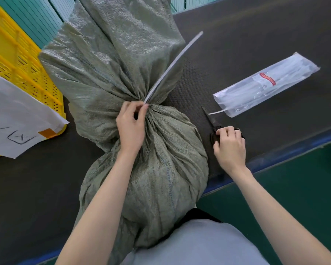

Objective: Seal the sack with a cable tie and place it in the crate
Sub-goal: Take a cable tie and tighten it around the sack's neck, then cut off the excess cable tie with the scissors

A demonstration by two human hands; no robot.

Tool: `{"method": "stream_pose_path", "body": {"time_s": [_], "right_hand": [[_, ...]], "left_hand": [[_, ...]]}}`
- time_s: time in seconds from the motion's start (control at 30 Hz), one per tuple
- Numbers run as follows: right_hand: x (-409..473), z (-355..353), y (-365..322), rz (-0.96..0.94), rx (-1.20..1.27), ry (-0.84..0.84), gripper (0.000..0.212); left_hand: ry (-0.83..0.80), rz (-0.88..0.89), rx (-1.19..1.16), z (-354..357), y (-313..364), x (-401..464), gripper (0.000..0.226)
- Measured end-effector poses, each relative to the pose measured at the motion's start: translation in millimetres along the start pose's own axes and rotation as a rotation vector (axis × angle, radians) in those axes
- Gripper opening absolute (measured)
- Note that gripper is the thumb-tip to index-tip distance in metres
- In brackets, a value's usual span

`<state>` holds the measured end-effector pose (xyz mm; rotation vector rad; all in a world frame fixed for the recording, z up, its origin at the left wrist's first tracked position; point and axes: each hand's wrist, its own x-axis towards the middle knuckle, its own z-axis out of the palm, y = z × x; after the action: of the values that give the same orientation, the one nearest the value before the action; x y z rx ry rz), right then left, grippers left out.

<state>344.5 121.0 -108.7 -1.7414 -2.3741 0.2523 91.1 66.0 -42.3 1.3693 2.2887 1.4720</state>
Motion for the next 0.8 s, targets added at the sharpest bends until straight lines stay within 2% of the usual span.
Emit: {"method": "stream_pose_path", "body": {"time_s": [0.13,0.4,0.53,0.7,0.8], "right_hand": [[-5,5,7,0.109,-0.001,-0.050,0.039],[3,-1,9,0.148,0.093,-0.086,0.038],[-3,-7,5,0.180,0.304,-0.062,0.036],[-2,-24,-7,0.040,0.539,0.001,0.030],[5,-36,-17,-0.067,0.605,-0.019,0.040]], "left_hand": [[-0.020,0.032,0.035,2,-2,-7,0.013],[-0.021,0.054,0.044,2,-1,-11,0.012],[0.013,0.033,0.005,-3,-1,-7,0.011],[0.020,0.012,-0.053,-10,1,-3,0.011],[0.023,-0.001,-0.082,-13,3,-4,0.010]]}}
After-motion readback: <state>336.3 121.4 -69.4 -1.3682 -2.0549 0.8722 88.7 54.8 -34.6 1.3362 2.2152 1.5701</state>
